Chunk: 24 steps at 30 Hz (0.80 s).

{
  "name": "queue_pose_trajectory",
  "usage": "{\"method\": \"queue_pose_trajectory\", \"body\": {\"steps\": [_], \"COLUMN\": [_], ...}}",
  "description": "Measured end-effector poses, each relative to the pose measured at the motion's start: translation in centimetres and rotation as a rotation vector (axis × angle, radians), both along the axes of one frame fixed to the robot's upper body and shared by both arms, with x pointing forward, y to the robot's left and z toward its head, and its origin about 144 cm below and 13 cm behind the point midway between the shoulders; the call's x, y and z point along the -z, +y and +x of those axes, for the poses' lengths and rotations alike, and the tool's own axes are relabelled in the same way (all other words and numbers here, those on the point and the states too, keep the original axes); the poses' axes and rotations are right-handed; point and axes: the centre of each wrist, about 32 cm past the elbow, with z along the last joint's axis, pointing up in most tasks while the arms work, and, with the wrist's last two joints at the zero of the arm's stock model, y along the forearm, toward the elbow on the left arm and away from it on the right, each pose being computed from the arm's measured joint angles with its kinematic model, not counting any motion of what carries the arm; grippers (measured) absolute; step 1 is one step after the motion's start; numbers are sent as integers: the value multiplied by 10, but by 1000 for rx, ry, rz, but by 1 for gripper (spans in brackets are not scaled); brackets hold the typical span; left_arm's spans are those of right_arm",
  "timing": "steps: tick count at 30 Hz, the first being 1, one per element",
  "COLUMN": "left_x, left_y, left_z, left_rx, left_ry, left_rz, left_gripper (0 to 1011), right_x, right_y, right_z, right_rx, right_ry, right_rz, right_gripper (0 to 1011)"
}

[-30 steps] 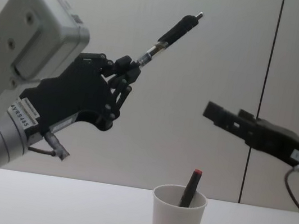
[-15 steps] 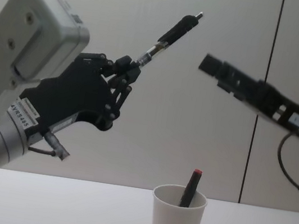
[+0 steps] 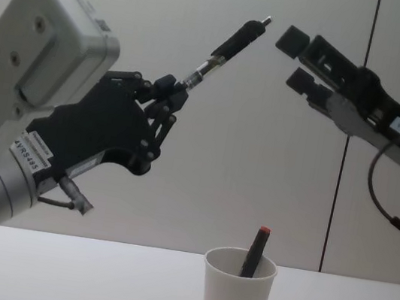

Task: Place the pen into the pen holder.

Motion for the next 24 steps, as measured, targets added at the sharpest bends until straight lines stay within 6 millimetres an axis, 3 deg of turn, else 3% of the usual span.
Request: {"method": "queue_pose_trajectory", "body": {"steps": [24], "left_x": [0], "left_y": [0], "left_z": [0], "left_rx": [0], "left_ry": [0], "left_rz": [0], "left_gripper": [127], "right_x": [-9], "right_y": [35], "right_z": [9], "right_rx": [-32], "right_ry": [39], "right_rz": [-7], "right_gripper": [1002]}}
